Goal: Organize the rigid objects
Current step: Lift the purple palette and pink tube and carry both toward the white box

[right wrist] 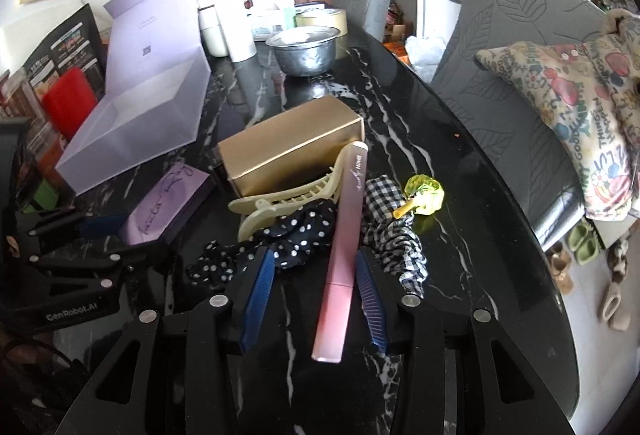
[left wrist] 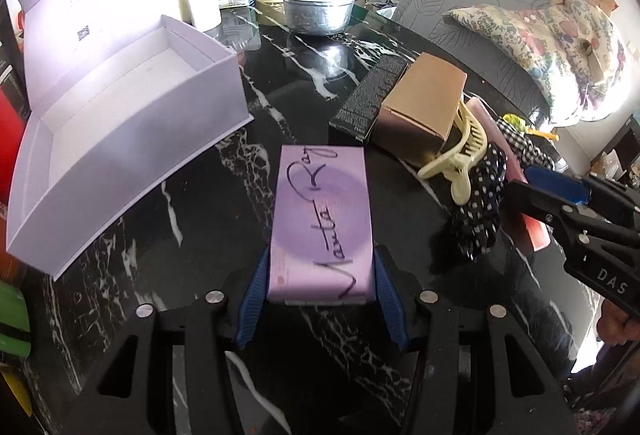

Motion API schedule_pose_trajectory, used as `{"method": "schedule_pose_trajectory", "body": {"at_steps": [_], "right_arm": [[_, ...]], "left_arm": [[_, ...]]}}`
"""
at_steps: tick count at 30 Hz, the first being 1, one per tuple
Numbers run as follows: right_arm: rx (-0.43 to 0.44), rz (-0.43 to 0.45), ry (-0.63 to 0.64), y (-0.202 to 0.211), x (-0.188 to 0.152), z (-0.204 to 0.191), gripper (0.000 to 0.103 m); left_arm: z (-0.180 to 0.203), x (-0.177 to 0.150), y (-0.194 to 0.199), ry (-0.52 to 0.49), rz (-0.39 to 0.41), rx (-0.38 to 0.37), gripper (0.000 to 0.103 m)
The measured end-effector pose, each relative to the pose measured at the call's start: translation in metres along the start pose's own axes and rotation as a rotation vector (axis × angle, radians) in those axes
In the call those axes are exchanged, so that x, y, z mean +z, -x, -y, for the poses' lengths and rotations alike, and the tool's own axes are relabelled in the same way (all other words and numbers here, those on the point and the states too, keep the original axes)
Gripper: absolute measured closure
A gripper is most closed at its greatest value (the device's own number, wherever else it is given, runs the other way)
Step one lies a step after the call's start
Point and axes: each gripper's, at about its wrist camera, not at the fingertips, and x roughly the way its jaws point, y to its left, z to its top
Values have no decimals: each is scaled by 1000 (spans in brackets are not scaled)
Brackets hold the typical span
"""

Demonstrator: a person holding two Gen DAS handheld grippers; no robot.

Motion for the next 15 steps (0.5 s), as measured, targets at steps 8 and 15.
{"method": "schedule_pose_trajectory", "body": {"at_steps": [8,15], "right_arm": [[6,-11,-41,-6,2,8,75],[-15,-10,-61,-15,0,6,88]], "left_arm": [[5,17,-12,-27,12,11,52],[-1,19,-13,21,32,0,53]]}}
